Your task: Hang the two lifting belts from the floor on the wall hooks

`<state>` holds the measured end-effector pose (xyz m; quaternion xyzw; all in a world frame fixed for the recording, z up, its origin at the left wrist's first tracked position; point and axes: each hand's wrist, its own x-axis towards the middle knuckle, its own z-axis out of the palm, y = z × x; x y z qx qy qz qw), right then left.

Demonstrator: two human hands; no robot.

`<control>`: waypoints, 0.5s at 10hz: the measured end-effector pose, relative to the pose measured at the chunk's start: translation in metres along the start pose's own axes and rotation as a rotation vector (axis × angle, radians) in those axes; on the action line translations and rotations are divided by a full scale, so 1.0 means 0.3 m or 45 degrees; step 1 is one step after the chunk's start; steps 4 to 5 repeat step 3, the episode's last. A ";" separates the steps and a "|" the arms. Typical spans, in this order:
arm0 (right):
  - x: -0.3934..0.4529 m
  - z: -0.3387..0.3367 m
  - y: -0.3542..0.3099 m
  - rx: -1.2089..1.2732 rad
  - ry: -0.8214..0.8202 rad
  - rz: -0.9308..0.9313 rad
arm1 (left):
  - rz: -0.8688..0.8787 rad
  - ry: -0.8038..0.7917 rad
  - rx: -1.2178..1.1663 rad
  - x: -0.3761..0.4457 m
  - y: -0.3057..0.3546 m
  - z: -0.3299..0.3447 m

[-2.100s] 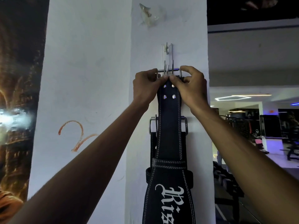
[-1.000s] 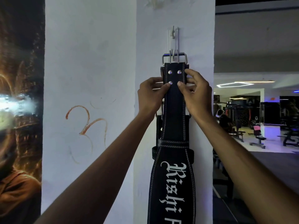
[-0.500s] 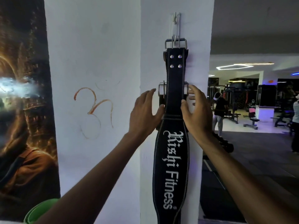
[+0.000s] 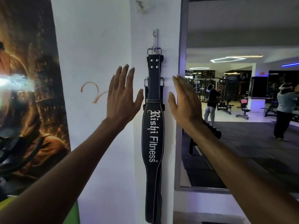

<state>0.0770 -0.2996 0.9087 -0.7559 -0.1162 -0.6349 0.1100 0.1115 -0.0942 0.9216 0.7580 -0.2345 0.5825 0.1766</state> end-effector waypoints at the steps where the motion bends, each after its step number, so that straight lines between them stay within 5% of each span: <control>1: 0.003 -0.130 -0.087 -0.050 -0.034 -0.001 | 0.004 -0.016 0.040 -0.014 0.034 -0.151; 3: -0.034 -0.372 -0.307 -0.137 -0.090 0.013 | -0.007 0.038 0.040 -0.089 0.062 -0.458; 5: -0.034 -0.372 -0.307 -0.137 -0.090 0.013 | -0.007 0.038 0.040 -0.089 0.062 -0.458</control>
